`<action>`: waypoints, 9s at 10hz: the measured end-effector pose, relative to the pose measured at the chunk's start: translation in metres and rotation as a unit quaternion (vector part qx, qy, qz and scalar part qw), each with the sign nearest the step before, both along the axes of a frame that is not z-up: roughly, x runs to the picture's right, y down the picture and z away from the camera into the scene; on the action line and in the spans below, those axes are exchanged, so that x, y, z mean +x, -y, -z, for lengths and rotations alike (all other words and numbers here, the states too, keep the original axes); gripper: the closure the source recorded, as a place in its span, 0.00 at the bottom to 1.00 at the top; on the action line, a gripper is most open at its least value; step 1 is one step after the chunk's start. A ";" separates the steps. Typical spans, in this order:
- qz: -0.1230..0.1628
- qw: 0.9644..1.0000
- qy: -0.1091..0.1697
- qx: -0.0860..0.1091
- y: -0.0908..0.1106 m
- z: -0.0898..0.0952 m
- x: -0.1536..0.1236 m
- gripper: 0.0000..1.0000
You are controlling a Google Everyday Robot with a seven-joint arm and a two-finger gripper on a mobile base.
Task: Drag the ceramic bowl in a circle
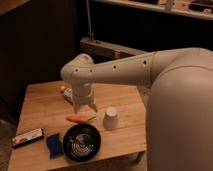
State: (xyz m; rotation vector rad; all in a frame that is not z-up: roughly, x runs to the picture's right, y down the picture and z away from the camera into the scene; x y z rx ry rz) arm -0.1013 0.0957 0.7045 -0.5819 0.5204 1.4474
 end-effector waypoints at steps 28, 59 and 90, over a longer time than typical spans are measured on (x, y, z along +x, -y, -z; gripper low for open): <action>0.001 1.000 0.028 -0.013 0.009 -0.015 0.017 0.35; 0.020 0.983 0.161 -0.084 -0.156 -0.061 0.040 0.71; 0.032 0.991 0.031 -0.125 -0.169 -0.017 0.133 1.00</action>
